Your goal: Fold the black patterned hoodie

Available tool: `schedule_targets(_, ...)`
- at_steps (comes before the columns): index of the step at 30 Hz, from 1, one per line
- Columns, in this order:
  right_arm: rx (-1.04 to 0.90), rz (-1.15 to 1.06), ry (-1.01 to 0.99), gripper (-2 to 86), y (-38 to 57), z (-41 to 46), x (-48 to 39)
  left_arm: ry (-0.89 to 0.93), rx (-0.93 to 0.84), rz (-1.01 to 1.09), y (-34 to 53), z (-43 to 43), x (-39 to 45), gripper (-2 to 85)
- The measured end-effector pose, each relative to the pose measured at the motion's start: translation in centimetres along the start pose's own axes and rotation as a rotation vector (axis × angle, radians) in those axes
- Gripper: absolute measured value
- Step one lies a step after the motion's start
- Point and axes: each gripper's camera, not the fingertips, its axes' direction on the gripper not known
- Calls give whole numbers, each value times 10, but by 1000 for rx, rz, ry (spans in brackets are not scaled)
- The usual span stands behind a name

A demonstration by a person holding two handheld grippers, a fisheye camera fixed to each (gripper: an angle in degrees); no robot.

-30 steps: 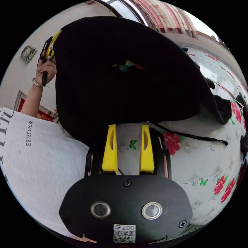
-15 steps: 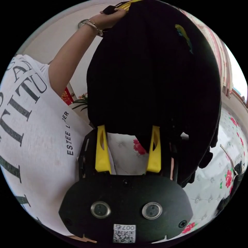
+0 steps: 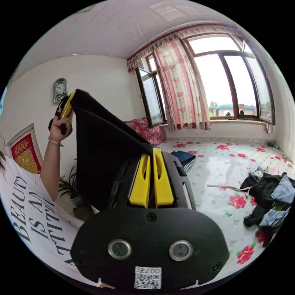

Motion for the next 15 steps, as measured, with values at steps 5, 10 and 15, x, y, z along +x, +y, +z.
schedule_targets(5, 348, -265, 259, 16, -117, -166, -32, 87, -3, 174, -9, 4, 91, -10)
schedule_targets(10, 653, -537, 457, 18, -228, -294, -123, 125, 119, 398, -18, 22, 178, -9)
schedule_targets(15, 662, -602, 588, 27, -304, -284, -151, -219, 261, 619, -7, 56, 226, -8)
